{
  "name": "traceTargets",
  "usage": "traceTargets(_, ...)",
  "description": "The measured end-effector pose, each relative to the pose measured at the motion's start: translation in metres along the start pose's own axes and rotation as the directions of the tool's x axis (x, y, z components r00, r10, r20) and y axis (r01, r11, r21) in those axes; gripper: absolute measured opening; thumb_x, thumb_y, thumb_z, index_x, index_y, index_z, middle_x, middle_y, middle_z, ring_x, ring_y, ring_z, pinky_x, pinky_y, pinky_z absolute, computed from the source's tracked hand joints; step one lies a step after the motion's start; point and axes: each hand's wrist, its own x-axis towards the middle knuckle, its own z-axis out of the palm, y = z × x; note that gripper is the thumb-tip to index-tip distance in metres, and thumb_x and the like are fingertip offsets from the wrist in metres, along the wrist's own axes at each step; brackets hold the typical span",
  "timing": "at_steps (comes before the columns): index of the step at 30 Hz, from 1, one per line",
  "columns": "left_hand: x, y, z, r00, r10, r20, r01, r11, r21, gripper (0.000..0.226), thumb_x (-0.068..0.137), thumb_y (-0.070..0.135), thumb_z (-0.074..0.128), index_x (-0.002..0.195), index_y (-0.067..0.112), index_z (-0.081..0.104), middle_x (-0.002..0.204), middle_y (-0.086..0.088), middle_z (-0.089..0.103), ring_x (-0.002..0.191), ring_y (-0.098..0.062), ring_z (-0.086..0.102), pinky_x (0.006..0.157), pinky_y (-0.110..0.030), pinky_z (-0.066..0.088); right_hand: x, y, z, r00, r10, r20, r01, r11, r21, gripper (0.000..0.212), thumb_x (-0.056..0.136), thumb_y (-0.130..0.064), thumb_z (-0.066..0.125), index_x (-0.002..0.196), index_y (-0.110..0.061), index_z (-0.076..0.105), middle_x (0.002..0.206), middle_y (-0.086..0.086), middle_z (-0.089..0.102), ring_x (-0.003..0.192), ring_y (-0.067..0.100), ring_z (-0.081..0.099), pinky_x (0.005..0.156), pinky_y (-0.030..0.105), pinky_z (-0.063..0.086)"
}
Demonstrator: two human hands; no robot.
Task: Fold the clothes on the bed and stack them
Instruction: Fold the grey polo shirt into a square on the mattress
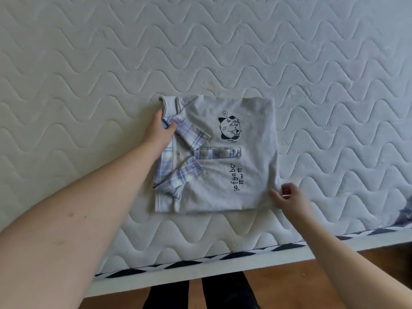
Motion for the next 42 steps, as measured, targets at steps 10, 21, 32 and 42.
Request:
traceTargets(10, -0.051, -0.044, -0.016, 0.806, -0.389, 0.445, 0.416, 0.908, 0.039, 0.061, 0.084, 0.039, 0.074, 0.13, 0.003, 0.056, 0.123, -0.009, 0.065, 0.114, -0.029, 0.061, 0.102, -0.045, 0.047, 0.095, -0.093, -0.007, 1.0, 0.008, 0.005, -0.009, 0.964, 0.265, 0.051, 0.088, -0.051, 0.063, 0.127, -0.02, 0.053, 0.111, 0.002, 0.062, 0.087, 0.016, 0.061, 0.079, 0.034, 0.05)
traceTargets(21, -0.048, -0.028, -0.015, 0.981, -0.054, 0.185, 0.029, 0.99, 0.137, 0.04, 0.084, 0.025, 0.076, 0.117, 0.009, 0.062, 0.103, -0.002, 0.068, 0.093, -0.02, 0.065, 0.078, -0.026, 0.046, 0.082, -0.052, -0.021, 1.0, 0.027, 0.01, -0.028, 0.976, 0.214, 0.032, 0.087, -0.038, 0.069, 0.094, -0.008, 0.058, 0.087, 0.009, 0.063, 0.079, 0.027, 0.061, 0.068, 0.042, 0.056)
traceTargets(32, 0.013, 0.067, 0.019, 0.964, 0.214, 0.159, -0.261, 0.875, 0.408, 0.037, 0.081, 0.025, 0.078, 0.112, 0.011, 0.063, 0.105, -0.011, 0.069, 0.098, -0.03, 0.064, 0.08, -0.031, 0.045, 0.007, 0.011, -0.001, 0.983, 0.183, -0.023, -0.149, 0.863, 0.483, 0.025, 0.091, -0.027, 0.067, 0.103, -0.009, 0.056, 0.101, 0.014, 0.065, 0.076, 0.022, 0.066, 0.06, 0.034, 0.053)
traceTargets(42, -0.058, 0.009, 0.007, 0.912, -0.093, -0.4, 0.159, 0.978, 0.135, 0.057, 0.084, 0.036, 0.073, 0.127, 0.004, 0.051, 0.124, -0.023, 0.058, 0.115, -0.038, 0.054, 0.094, -0.042, 0.042, 0.087, -0.095, -0.038, 0.946, -0.251, -0.206, 0.281, 0.95, 0.135, 0.044, 0.095, -0.033, 0.06, 0.135, -0.017, 0.05, 0.129, 0.003, 0.057, 0.122, 0.022, 0.049, 0.105, 0.041, 0.04)
